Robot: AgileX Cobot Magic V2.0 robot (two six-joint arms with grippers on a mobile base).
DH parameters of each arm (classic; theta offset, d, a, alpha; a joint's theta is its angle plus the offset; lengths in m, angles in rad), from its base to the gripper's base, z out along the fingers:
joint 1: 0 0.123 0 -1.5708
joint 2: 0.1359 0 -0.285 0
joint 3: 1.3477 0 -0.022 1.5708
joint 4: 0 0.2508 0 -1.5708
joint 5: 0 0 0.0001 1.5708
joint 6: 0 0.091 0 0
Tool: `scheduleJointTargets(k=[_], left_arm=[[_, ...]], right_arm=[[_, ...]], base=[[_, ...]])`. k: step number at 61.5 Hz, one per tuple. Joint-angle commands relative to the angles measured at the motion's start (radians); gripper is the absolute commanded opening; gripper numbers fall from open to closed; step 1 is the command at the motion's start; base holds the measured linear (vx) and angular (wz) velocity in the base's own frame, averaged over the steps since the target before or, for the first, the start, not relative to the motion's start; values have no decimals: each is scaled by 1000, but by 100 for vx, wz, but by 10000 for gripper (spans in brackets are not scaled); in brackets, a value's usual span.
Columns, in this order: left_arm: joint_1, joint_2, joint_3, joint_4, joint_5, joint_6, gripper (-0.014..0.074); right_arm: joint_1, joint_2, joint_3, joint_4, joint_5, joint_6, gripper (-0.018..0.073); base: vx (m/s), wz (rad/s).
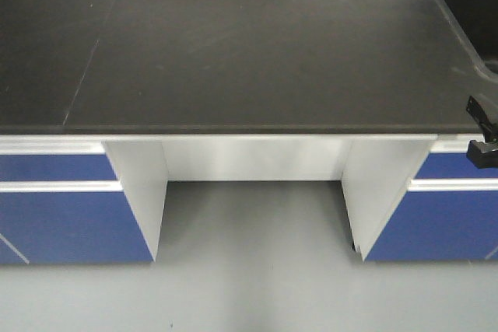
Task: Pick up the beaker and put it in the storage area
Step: 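Drive backward and turn away from the bench holding the beaker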
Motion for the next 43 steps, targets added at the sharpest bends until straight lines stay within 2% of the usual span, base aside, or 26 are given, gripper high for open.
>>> scheduleJointTargets(k=[1, 43], left_arm=[[-6, -19, 22, -6, -84, -7, -8], [-6, -19, 22, -6, -84, -7, -8]], right_arm=[[-2, -6, -30, 26, -10, 0, -3], [-2, -6, -30, 26, -10, 0, -3]], base=[[-31, 0], [-34, -1]])
